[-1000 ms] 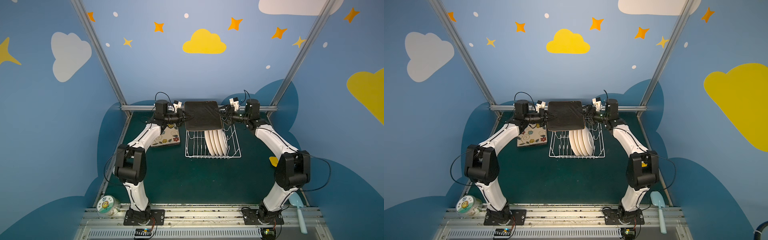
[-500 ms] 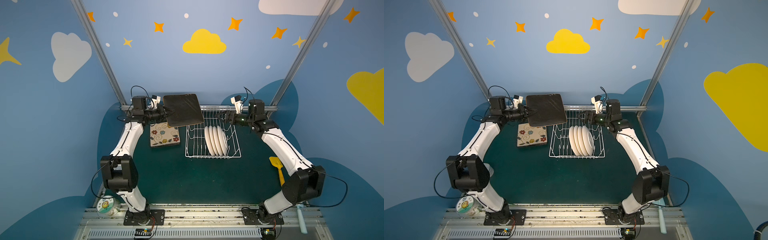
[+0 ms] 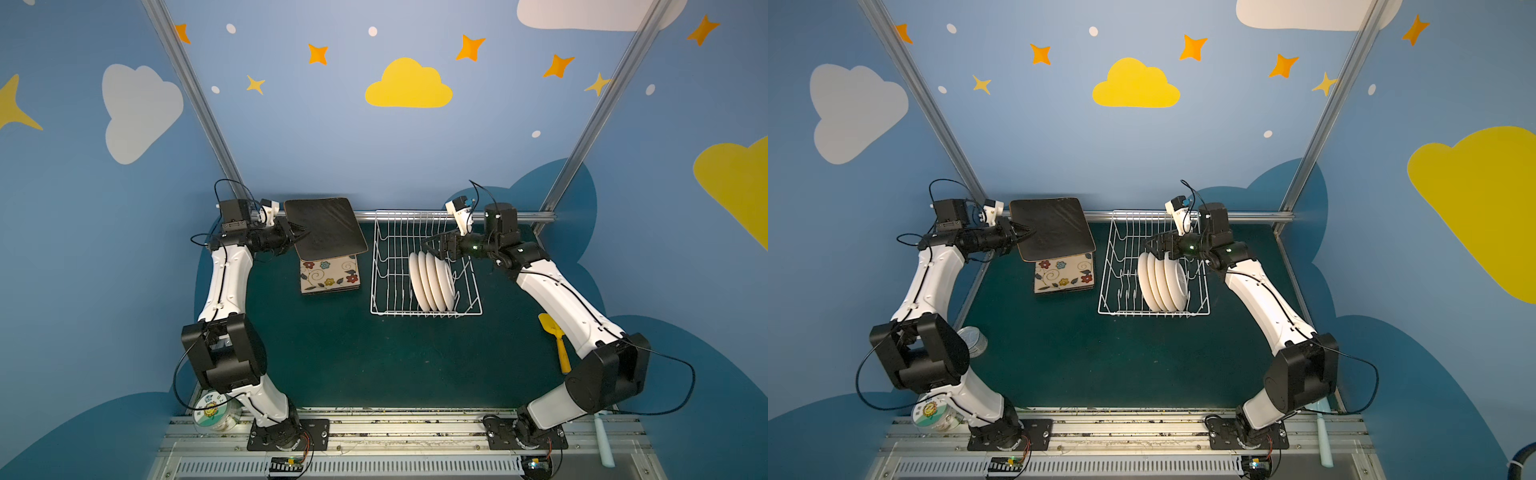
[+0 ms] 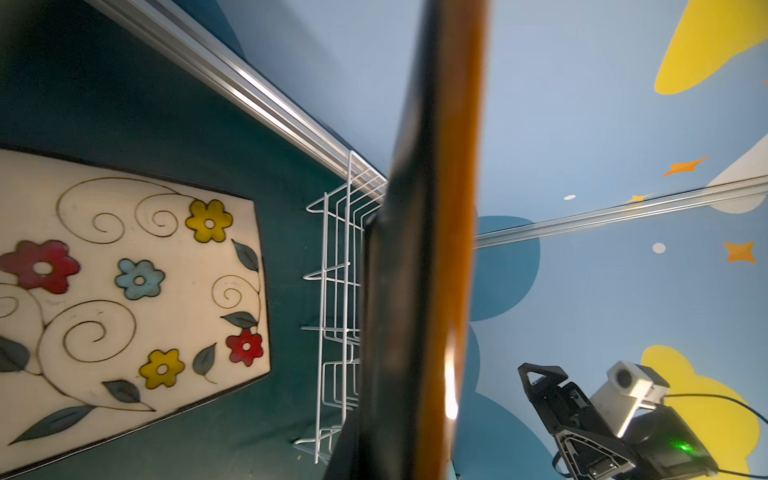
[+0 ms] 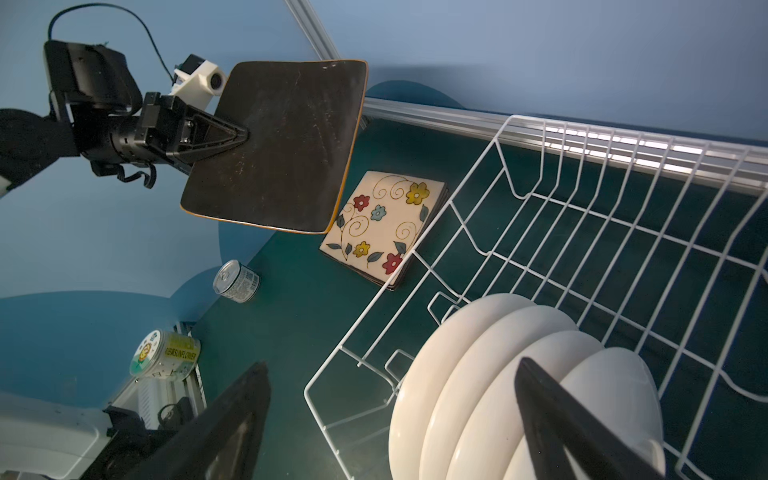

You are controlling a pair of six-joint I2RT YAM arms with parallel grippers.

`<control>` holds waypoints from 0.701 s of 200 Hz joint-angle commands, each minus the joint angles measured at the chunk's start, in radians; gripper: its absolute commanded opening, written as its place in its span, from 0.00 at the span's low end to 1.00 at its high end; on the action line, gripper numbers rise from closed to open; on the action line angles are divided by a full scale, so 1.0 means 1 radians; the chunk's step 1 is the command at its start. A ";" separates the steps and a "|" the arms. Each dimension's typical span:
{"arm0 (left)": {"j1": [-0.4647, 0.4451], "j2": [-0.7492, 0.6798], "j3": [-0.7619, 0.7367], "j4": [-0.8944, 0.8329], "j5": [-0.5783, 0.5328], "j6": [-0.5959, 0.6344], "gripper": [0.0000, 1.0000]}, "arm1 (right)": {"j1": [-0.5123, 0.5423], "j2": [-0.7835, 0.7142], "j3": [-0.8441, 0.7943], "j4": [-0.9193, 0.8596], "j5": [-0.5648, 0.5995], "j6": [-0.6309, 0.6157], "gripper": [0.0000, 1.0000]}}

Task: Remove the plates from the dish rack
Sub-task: 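Carry the dark plate with the left gripper onto the flowered stack while right opens, then lower the dark square plate flat onto the flowered stack with the left gripper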

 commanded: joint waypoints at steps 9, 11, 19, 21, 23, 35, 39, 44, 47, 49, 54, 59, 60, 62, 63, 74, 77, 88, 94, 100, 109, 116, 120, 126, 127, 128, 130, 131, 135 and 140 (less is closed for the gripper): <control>0.014 0.042 0.034 -0.063 0.080 0.153 0.03 | 0.013 -0.026 -0.018 0.003 -0.006 -0.042 0.92; 0.015 0.046 0.035 -0.067 0.077 0.161 0.03 | 0.013 -0.026 -0.019 0.006 -0.008 -0.041 0.92; 0.016 0.064 0.037 -0.080 0.057 0.182 0.03 | 0.015 -0.029 -0.025 0.015 -0.011 -0.040 0.92; 0.017 0.069 0.037 -0.082 0.053 0.186 0.03 | 0.014 -0.029 -0.026 0.016 -0.011 -0.040 0.92; 0.018 0.073 0.038 -0.085 0.049 0.189 0.03 | 0.015 -0.030 -0.027 0.016 -0.010 -0.040 0.92; 0.020 0.100 0.043 -0.094 0.039 0.209 0.03 | 0.016 -0.032 -0.029 0.016 -0.015 -0.040 0.92; 0.020 0.107 0.043 -0.093 0.035 0.212 0.03 | 0.017 -0.033 -0.031 0.015 -0.016 -0.040 0.92; 0.020 0.116 0.042 -0.089 0.031 0.215 0.03 | 0.017 -0.034 -0.033 0.015 -0.016 -0.041 0.92; 0.019 0.120 0.040 -0.083 0.030 0.216 0.03 | 0.018 -0.035 -0.034 0.015 -0.016 -0.041 0.92; 0.020 0.123 0.040 -0.080 0.028 0.216 0.03 | 0.018 -0.035 -0.035 0.014 -0.017 -0.041 0.92; 0.019 0.129 0.036 -0.068 0.026 0.216 0.03 | 0.019 -0.036 -0.036 0.011 -0.017 -0.042 0.92; 0.020 0.134 0.032 -0.055 0.021 0.216 0.03 | 0.019 -0.038 -0.038 0.010 -0.018 -0.043 0.92; 0.019 0.135 0.031 -0.053 0.020 0.216 0.03 | 0.018 -0.038 -0.038 0.010 -0.018 -0.043 0.92; 0.020 0.139 0.031 -0.049 0.020 0.216 0.03 | 0.018 -0.038 -0.037 0.009 -0.020 -0.044 0.92; 0.020 0.139 0.031 -0.047 0.019 0.216 0.03 | 0.019 -0.038 -0.038 0.010 -0.020 -0.044 0.92; 0.020 0.158 0.032 -0.030 0.020 0.221 0.03 | 0.021 -0.042 -0.043 0.010 -0.023 -0.043 0.92; 0.020 0.164 0.034 -0.027 0.020 0.222 0.03 | 0.021 -0.043 -0.043 0.011 -0.026 -0.042 0.92; 0.020 0.189 0.048 -0.026 0.023 0.232 0.03 | 0.020 -0.045 -0.046 0.016 -0.034 -0.037 0.92; 0.020 0.203 0.058 -0.030 0.023 0.237 0.03 | 0.021 -0.046 -0.046 0.020 -0.040 -0.034 0.92; 0.020 0.218 0.070 -0.035 0.024 0.244 0.03 | 0.021 -0.047 -0.047 0.025 -0.044 -0.030 0.92; 0.020 0.244 0.088 -0.046 0.022 0.257 0.03 | 0.022 -0.050 -0.050 0.031 -0.049 -0.027 0.92; 0.019 0.265 0.105 -0.059 0.021 0.271 0.03 | 0.022 -0.052 -0.050 0.033 -0.049 -0.026 0.92; 0.020 0.276 0.112 -0.065 0.018 0.279 0.03 | 0.023 -0.052 -0.050 0.032 -0.048 -0.027 0.92; 0.020 0.292 0.125 -0.078 0.014 0.291 0.03 | 0.023 -0.054 -0.050 0.029 -0.049 -0.029 0.92; 0.020 0.294 0.127 -0.080 0.013 0.293 0.03 | 0.023 -0.054 -0.050 0.028 -0.050 -0.029 0.92; 0.019 0.297 0.129 -0.082 0.012 0.295 0.03 | 0.023 -0.055 -0.050 0.028 -0.050 -0.030 0.92; 0.020 0.303 0.133 -0.088 0.010 0.301 0.03 | 0.023 -0.056 -0.050 0.027 -0.051 -0.030 0.92; 0.019 0.306 0.136 -0.090 0.009 0.303 0.03 | 0.023 -0.056 -0.050 0.026 -0.050 -0.031 0.92; 0.020 0.317 0.145 -0.099 0.006 0.312 0.03 | 0.024 -0.057 -0.050 0.022 -0.051 -0.031 0.92; 0.020 0.334 0.158 -0.110 0.006 0.323 0.03 | 0.022 -0.059 -0.050 0.018 -0.049 -0.033 0.92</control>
